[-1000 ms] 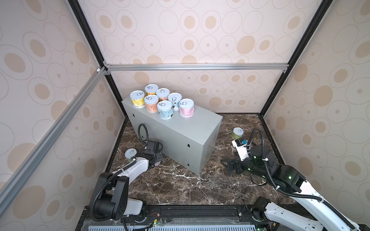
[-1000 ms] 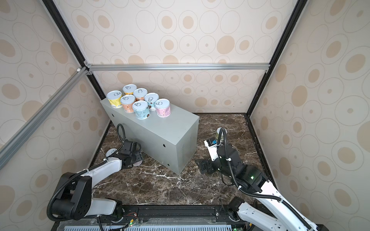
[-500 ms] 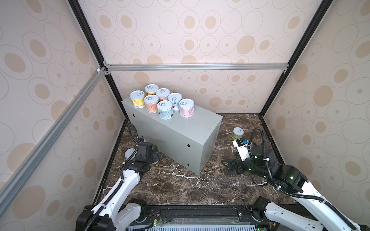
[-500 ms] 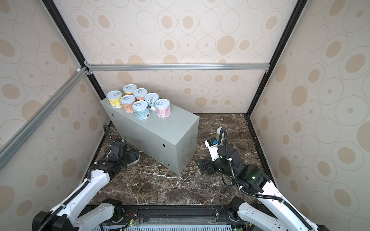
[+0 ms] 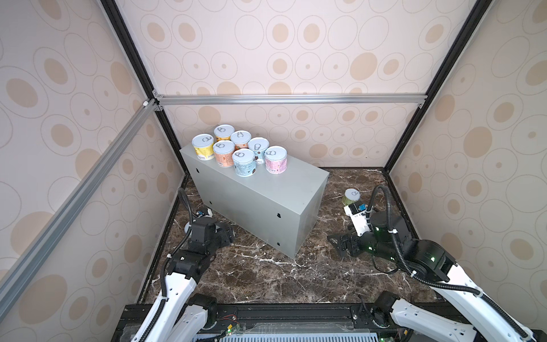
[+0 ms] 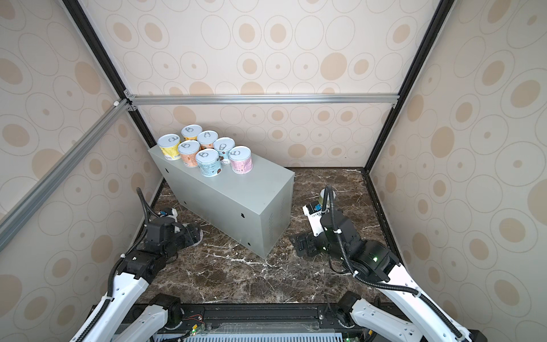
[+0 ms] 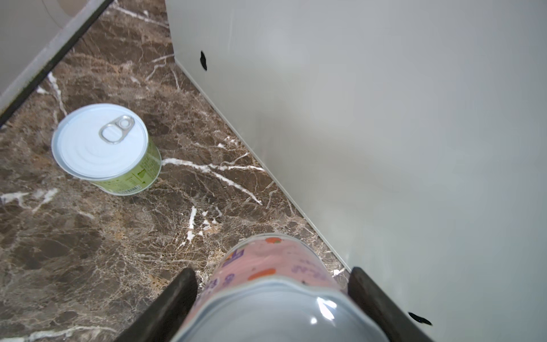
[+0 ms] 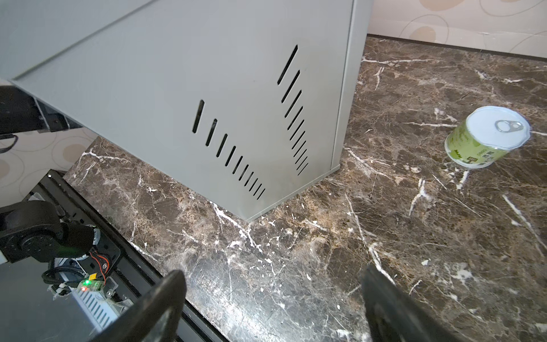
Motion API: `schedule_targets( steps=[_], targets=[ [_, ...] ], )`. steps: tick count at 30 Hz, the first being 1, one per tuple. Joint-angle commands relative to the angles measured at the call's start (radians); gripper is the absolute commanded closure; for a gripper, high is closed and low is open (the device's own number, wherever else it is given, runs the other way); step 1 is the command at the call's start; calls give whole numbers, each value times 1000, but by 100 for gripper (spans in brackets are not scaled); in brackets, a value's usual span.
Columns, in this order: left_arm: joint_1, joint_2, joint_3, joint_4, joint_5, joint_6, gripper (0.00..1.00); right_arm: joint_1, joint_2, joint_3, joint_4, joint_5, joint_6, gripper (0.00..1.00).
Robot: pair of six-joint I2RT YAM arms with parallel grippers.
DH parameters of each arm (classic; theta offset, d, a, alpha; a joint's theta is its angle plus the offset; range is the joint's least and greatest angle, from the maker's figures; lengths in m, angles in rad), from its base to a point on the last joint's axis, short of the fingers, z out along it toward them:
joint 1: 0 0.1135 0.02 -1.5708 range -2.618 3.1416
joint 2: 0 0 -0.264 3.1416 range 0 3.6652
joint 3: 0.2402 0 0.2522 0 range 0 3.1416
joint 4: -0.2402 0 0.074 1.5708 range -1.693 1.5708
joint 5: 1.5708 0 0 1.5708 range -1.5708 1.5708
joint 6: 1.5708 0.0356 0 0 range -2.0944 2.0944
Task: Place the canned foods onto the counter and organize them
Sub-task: 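Raise the held pink can with the left gripper above the cabinet top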
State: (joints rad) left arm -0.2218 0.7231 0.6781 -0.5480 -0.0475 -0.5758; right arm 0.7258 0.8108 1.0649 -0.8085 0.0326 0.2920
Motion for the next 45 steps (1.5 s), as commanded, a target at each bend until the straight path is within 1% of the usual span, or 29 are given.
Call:
schedule_targets(
  steps=[1, 9, 18, 26, 30, 33, 40, 45],
  targets=[
    [-5, -40, 88, 7, 19, 48, 40, 3, 15, 39, -35, 23, 12, 5],
    [-4, -66, 170, -16, 50, 88, 40, 3, 53, 72, -49, 28, 9, 5],
    [-4, -53, 305, -44, 83, 155, 40, 2, 98, 201, -106, 64, -30, 5],
    [-4, 38, 466, -121, 159, 273, 40, 3, 158, 284, -120, 68, -59, 5],
    [-5, 79, 563, -155, 167, 310, 40, 3, 186, 315, -124, 57, -68, 5],
    [-7, 117, 642, -170, 183, 320, 41, 3, 200, 333, -120, 51, -74, 5],
    [-14, 193, 731, -164, 214, 312, 43, 3, 217, 364, -119, 47, -97, 5],
    [-14, 235, 829, -175, 224, 304, 43, 2, 224, 369, -117, 46, -116, 5]
  ],
)
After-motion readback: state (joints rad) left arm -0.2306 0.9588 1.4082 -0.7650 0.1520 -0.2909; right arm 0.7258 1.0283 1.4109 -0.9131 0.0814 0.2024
